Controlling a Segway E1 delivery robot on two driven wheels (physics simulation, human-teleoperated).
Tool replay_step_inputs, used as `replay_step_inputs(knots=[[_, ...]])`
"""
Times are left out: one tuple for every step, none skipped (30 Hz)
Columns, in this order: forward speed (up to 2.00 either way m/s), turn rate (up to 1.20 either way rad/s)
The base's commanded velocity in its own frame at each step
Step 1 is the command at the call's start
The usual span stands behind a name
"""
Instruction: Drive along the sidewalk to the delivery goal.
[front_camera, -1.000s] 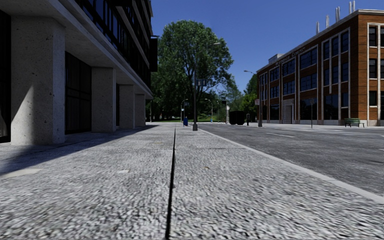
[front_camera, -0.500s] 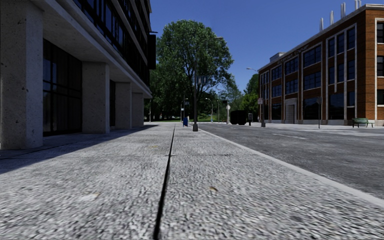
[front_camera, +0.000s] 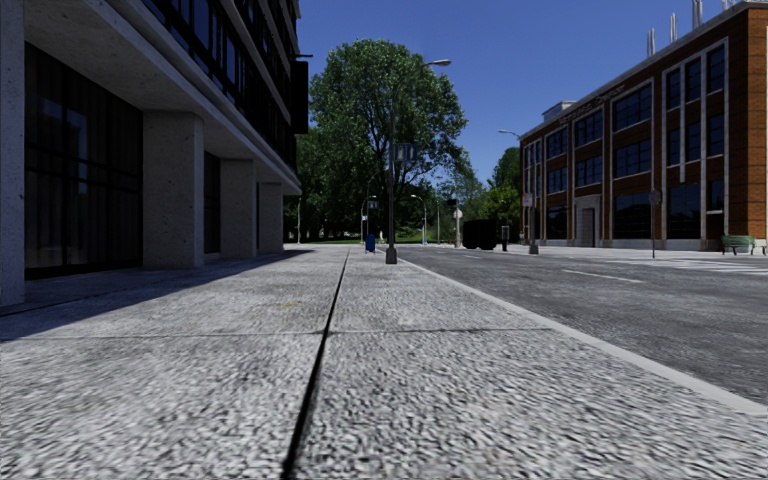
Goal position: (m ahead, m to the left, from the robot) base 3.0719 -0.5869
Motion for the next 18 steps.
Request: replay_step_inputs(knots=[[2.0,0.0],[2.0,0.0],[2.0,0.0],[2.0,0.0],[1.99,-0.03],[1.96,-0.1],[1.95,-0.16],[1.95,-0.16],[1.94,-0.21],[1.93,-0.28],[1.92,-0.34],[1.91,-0.37],[1.91,-0.37],[1.9,-0.39],[1.9,-0.39],[1.89,-0.39],[1.89,-0.39],[1.89,-0.39]])
